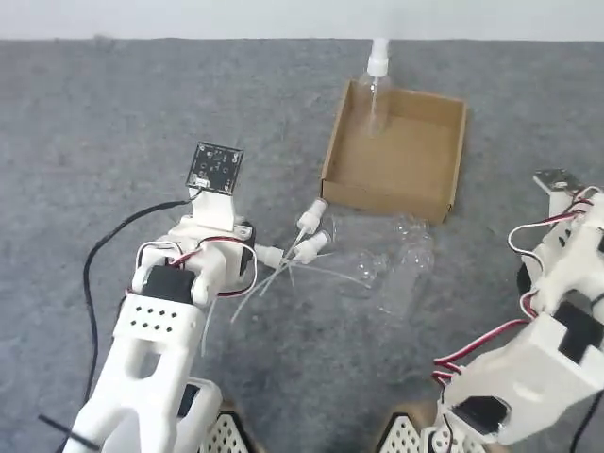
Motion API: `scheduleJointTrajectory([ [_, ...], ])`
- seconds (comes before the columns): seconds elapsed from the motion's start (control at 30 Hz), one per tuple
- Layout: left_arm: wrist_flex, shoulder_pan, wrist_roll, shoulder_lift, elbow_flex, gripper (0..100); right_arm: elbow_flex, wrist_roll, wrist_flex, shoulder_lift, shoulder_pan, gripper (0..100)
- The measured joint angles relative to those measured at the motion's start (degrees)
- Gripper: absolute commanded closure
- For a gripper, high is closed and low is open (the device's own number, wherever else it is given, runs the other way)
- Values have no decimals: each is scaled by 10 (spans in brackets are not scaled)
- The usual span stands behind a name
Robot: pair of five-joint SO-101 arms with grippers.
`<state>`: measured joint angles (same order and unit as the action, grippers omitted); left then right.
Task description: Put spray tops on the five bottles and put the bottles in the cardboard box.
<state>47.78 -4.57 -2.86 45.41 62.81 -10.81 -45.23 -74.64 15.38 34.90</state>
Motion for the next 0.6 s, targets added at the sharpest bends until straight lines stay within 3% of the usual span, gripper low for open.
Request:
scheduleJointTrajectory([
  [0.2,0,0,0,0,0,989,6,0,1,0,0,993],
  [0.43,0,0,0,0,0,989,21,0,-11,-55,-9,992],
  [0.6,0,0,0,0,0,989,21,36,-74,-179,-84,992],
])
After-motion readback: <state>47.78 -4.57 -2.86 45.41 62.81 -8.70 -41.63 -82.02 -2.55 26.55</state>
